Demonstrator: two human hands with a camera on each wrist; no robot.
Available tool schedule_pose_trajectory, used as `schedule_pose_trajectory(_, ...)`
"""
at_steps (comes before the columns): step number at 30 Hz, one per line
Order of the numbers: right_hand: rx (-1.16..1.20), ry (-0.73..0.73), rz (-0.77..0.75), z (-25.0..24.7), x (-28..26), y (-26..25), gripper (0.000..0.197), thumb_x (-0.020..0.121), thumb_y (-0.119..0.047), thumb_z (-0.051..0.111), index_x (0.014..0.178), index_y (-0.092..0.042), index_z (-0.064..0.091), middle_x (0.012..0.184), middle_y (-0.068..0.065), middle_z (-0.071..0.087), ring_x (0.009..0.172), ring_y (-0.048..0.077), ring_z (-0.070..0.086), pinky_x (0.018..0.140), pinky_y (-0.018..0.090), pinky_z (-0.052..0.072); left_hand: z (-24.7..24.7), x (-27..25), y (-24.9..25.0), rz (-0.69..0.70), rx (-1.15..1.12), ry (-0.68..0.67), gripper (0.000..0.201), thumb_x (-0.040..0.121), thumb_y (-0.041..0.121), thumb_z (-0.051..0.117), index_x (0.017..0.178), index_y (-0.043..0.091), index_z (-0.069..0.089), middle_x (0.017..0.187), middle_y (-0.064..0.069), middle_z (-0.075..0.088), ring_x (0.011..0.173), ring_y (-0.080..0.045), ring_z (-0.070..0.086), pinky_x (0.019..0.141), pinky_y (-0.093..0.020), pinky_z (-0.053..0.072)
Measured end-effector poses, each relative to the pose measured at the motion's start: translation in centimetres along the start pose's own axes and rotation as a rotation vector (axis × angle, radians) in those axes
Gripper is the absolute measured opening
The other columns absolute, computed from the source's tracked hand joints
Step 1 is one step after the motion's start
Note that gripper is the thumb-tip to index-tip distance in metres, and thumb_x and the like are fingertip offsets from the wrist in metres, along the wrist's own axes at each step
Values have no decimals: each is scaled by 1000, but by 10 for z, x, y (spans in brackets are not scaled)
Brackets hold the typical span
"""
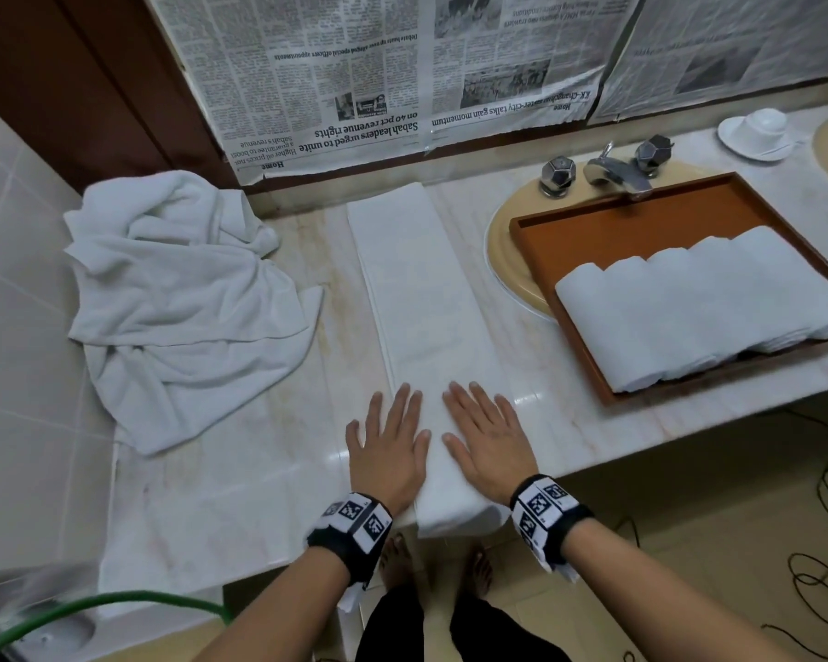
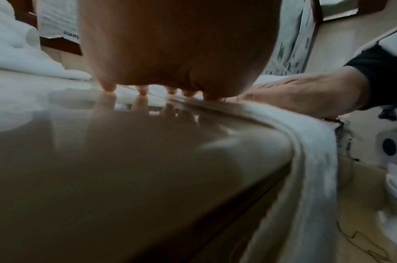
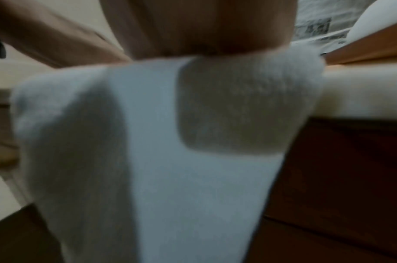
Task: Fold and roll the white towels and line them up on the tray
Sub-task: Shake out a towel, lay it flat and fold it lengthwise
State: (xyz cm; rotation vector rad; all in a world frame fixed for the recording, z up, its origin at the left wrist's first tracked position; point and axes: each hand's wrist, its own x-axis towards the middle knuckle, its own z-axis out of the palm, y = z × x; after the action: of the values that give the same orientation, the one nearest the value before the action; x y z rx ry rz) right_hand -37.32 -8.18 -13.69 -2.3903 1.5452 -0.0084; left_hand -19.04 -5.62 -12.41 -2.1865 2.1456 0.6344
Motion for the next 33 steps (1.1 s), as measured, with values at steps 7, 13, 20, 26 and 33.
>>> schedule_pose_trajectory(7,-2,-54,137,-2,-16,36,66,96,-54,-2,156,-26,-12,160,-12,-23,148,10,-19,120,42,-13,15,-9,8,-149,-63,70,56,103,50,6,155,41,-11,160,24,-20,151,-17,-18,119,-56,-9)
schedule_pose_trajectory(13,65,-18,11,-1,-21,7,64,99,-47,3,157,-20,0,163,-7,-10,151,14,-10,120,45,-9,35,-32,43,-141,-67,111,56,102,51,5,157,42,-2,162,23,-14,151,-15,-17,117,-59,-12)
schedule_pose_trajectory(20,6,-34,62,3,-32,40,60,103,-48,10,155,-26,-11,160,-12,-19,149,11,-16,120,45,-10,33,-40,31,-303,-96,123,53,103,53,5,153,49,-12,159,27,-18,151,-16,-18,113,-63,-19)
schedule_pose_trajectory(26,59,-26,14,-9,-35,25,60,101,-44,5,156,-24,-8,161,-11,-17,148,9,-20,121,45,-12,31,-45,44,-215,-102,135,53,104,50,12,154,49,-8,160,27,-16,151,-17,-19,113,-61,-20)
schedule_pose_trajectory(33,-15,-79,42,-3,-24,35,64,100,-51,3,156,-24,-11,160,-10,-21,148,11,-19,119,45,-12,29,-45,38,-250,-100,84,54,104,50,8,154,46,-10,160,27,-19,151,-12,-19,114,-63,-16)
